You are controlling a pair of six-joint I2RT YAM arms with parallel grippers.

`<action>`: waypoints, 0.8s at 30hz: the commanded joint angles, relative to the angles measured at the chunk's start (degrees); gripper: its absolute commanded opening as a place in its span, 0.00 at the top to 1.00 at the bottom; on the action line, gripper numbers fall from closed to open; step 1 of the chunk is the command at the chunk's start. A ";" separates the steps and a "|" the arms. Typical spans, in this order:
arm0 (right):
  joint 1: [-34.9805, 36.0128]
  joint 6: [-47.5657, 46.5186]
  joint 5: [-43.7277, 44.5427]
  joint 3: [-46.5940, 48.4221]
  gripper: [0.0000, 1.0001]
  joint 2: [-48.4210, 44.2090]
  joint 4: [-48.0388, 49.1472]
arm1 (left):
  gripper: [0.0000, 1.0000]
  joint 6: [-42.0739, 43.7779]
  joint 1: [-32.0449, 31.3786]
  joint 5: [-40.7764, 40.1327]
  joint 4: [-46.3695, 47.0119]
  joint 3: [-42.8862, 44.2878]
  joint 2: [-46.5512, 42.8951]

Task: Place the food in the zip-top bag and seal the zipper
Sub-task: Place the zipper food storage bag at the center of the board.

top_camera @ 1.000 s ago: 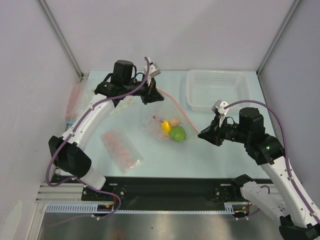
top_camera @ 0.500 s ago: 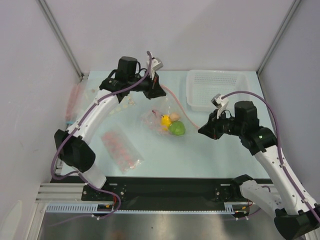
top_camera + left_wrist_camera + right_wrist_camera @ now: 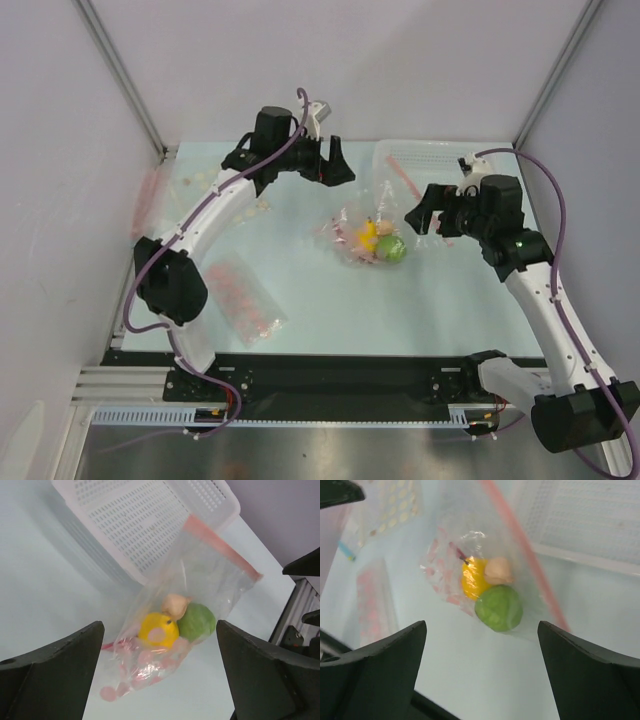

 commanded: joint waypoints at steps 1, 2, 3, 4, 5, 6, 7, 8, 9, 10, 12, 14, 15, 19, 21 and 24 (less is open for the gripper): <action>-0.37 6.99 12.86 4.26 0.00 -2.20 4.31 | 0.00 -4.37 -0.28 -6.75 3.64 2.61 -5.32; -0.37 8.47 16.61 5.49 0.00 -2.55 3.96 | 0.00 -4.63 -0.37 -8.15 3.46 2.17 -6.37; -0.37 11.01 18.83 6.20 0.00 -2.64 2.05 | 0.00 -5.51 -0.37 -9.56 3.64 1.38 -7.52; -0.54 12.69 19.54 7.16 0.00 -2.64 0.72 | 0.00 -6.21 -0.37 -10.62 4.07 0.25 -10.49; -0.63 13.40 19.55 8.13 0.00 -2.38 -0.34 | 0.00 -7.87 -0.28 -13.24 4.43 -2.29 -11.99; -0.63 13.58 19.20 10.23 0.00 -2.20 -2.52 | 0.00 -8.84 -0.28 -14.48 5.47 -3.79 -14.01; -0.72 13.76 19.03 11.12 0.00 -1.85 -3.59 | 0.00 -9.72 -0.28 -15.71 6.18 -5.46 -15.77; -0.63 14.89 19.28 11.73 0.00 -1.85 -4.56 | 0.00 -11.73 -0.37 -18.77 7.14 -9.48 -20.14; -0.63 14.90 19.29 12.35 0.00 -2.02 -5.78 | 0.00 -12.97 -0.28 -20.46 8.81 -11.78 -22.53; -0.63 15.25 19.55 12.62 0.00 -2.28 -6.41 | 0.00 -14.12 -0.37 -22.30 9.87 -16.77 -24.91; -0.63 16.13 21.65 12.88 0.00 -3.51 -8.07 | 0.00 -18.07 -0.02 -27.29 12.68 -21.98 -33.08; -0.72 16.14 23.14 12.01 0.00 -5.70 -8.52 | 0.00 -21.75 0.94 -30.04 13.48 -29.25 -38.70; -0.72 16.14 24.11 11.48 0.00 -6.67 -8.61 | 0.00 -24.82 1.38 -30.92 14.96 -31.73 -43.95; -0.72 18.33 28.51 6.22 0.00 -12.38 -8.78 | 0.00 -29.85 2.62 -30.15 17.43 -42.11 -54.79; -0.72 18.68 29.31 4.02 0.00 -15.71 -9.14 | 0.00 -30.12 2.71 -28.39 17.35 -46.42 -59.27; -0.72 19.73 29.40 -0.38 0.00 -18.54 -10.10 | 0.00 -29.25 2.71 -26.01 14.82 -50.21 -62.10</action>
